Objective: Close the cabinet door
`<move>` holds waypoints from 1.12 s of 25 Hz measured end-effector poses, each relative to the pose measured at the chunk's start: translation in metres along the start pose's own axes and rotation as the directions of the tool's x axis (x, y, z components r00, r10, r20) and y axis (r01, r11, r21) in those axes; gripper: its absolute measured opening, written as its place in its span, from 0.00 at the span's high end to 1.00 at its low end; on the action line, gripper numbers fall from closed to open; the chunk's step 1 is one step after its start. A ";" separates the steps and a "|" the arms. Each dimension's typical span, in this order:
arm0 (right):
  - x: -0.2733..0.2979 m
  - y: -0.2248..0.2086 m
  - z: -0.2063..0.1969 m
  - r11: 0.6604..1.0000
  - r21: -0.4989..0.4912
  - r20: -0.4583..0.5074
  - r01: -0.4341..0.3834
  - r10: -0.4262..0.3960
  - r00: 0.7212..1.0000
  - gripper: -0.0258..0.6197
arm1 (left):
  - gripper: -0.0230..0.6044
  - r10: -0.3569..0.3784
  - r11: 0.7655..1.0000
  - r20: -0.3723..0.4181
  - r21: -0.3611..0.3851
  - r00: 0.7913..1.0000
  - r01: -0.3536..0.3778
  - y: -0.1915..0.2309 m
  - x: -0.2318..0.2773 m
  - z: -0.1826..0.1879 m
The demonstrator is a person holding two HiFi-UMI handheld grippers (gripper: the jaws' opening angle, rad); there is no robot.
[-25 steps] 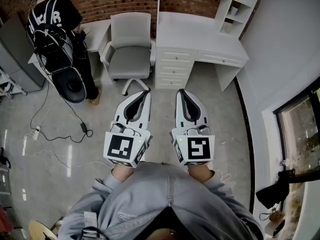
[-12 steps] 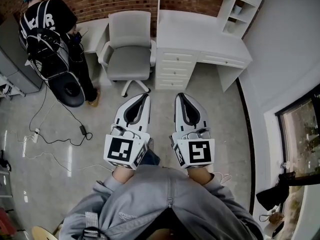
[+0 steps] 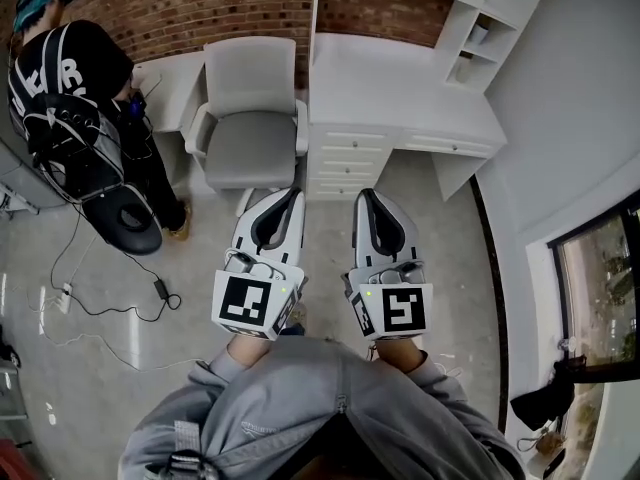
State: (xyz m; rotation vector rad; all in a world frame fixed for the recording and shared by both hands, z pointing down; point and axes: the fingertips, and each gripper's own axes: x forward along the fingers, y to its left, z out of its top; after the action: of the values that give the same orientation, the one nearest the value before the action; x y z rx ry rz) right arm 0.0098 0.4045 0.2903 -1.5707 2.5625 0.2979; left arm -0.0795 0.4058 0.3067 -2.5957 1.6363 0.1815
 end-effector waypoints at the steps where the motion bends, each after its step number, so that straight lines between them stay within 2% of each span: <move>1: 0.010 -0.001 -0.002 1.000 0.002 -0.001 0.003 -0.003 1.000 0.92 | 0.95 -0.004 1.000 -0.001 -0.003 1.000 0.004 0.007 0.008 -0.001; 9: 0.072 -0.010 -0.016 0.999 -0.007 -0.008 0.033 -0.033 0.999 0.92 | 0.95 -0.054 0.998 -0.008 -0.015 0.999 0.053 0.052 0.058 -0.009; 17: 0.108 -0.017 -0.034 0.998 0.007 -0.051 0.066 -0.066 0.997 0.92 | 0.95 -0.087 0.996 -0.037 -0.030 0.995 0.086 0.080 0.092 -0.022; 28: 0.140 -0.021 -0.056 0.999 0.033 -0.084 0.033 -0.030 0.996 0.92 | 0.95 -0.084 0.994 -0.055 -0.074 0.995 0.080 0.099 0.116 -0.039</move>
State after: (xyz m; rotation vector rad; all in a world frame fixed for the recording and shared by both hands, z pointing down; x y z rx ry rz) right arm -0.0352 0.2607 0.3134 -1.6427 2.5868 0.1876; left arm -0.1172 0.2546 0.3303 -2.7409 1.5651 0.1642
